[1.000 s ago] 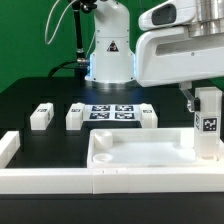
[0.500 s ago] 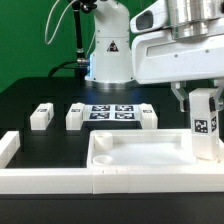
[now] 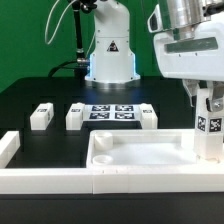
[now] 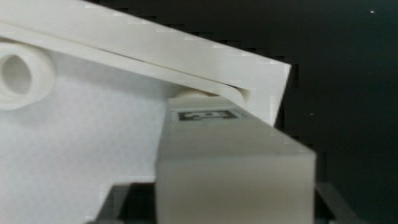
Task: Assemble desk
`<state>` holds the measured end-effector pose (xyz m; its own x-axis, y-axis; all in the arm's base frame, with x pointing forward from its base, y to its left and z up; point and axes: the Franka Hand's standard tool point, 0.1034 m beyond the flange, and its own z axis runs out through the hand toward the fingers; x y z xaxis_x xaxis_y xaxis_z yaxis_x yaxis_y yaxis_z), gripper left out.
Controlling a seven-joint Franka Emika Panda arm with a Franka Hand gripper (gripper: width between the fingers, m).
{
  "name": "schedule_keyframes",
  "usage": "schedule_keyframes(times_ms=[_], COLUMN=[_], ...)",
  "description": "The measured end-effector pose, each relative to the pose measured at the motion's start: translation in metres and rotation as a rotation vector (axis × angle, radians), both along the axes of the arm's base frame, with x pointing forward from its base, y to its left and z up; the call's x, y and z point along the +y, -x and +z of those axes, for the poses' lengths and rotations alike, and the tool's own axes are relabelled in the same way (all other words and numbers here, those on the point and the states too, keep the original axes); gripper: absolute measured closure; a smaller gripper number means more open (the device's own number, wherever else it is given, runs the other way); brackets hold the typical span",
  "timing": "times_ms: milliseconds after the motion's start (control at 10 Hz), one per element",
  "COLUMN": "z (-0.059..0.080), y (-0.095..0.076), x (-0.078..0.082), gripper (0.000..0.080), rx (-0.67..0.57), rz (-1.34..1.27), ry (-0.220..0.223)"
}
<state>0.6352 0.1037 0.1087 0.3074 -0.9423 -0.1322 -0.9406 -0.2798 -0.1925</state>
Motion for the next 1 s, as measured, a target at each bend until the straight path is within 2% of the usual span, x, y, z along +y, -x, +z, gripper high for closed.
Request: schedule_keyframes(times_ms=[100, 200, 300, 400, 700, 800, 900, 1000], z=[0.0000, 0.0038, 0.0060, 0.0037, 0.0033, 0.0033, 0.0039, -0.0003], y=[0.0010, 0.0026, 0.0011, 0.0049, 0.0044, 0.0041, -0.0014, -0.0044], x=[0.0004, 0.0040, 0.0071, 0.0082, 0.0074, 0.0065, 0.0051, 0.0101], gripper=[0.0433, 0.0259, 0.0259, 0.0169, 0.0151, 0.0151, 0.0151, 0.0151], rx=[-0.008, -0.002, -0.018, -0.031, -0.068, -0.087, -0.109, -0.121], rz=[0.107, 0.341, 0.512, 0.684, 0.856, 0.996, 1.233, 1.322], ry=[0.017, 0.031, 0.044, 0.051, 0.070, 0.094, 0.155, 0.171])
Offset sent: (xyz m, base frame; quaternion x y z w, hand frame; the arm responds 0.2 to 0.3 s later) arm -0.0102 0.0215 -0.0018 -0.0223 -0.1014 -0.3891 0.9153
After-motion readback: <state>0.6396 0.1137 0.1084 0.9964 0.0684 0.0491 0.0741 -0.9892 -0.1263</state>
